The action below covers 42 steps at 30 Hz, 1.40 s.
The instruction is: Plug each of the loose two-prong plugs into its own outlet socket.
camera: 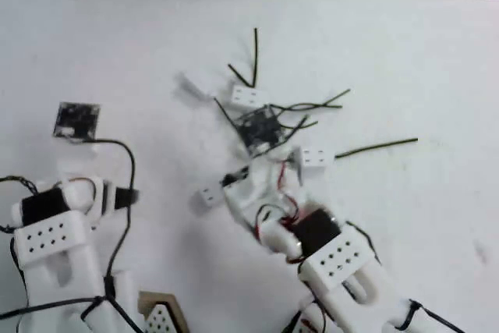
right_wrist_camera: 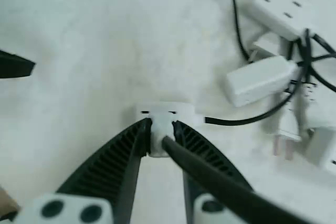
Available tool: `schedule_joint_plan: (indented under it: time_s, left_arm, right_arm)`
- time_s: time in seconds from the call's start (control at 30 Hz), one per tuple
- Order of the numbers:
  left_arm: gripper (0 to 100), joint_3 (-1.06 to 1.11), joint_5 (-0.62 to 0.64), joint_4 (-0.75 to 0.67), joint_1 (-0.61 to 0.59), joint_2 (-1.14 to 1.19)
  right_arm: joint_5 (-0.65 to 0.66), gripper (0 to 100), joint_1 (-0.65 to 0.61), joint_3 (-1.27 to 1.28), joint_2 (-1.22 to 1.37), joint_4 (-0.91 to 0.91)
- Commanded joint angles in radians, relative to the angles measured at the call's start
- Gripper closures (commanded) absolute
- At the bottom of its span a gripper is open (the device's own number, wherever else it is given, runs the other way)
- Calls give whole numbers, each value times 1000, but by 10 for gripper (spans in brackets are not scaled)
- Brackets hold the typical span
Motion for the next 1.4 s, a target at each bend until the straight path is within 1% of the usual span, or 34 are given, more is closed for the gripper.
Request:
schedule_joint_plan:
  time_s: [0.0, 0.2, 0.3, 0.4, 0.6, 0.8, 1.07, 1.27, 1.37]
  left_arm:
    - [653, 31, 11, -20, -30, -22]
    - [653, 121, 8, -110, -33, -22]
    - [653, 141, 6, -121, -33, -22]
    - [653, 149, 5, -121, -33, -22]
    - [653, 149, 5, -121, -33, -22]
    - [653, 164, 5, -123, -33, -22]
    - [653, 166, 5, -135, -33, -22]
    - [653, 166, 5, -135, -33, -22]
    - [653, 166, 5, -135, -33, -22]
  right_arm:
    - [2, 981, -82, 20, 36, -88]
    - [2, 981, -127, 40, 239, -278]
    - [2, 981, -124, 38, 358, -377]
    - [3, 981, -108, 37, 427, -432]
    - [40, 981, -47, 37, 412, -437]
    - [41, 981, -45, 44, 366, -430]
    - [43, 981, -21, 44, 263, -331]
    - [44, 981, -10, 44, 346, -346]
    - [46, 981, 35, 44, 392, -374]
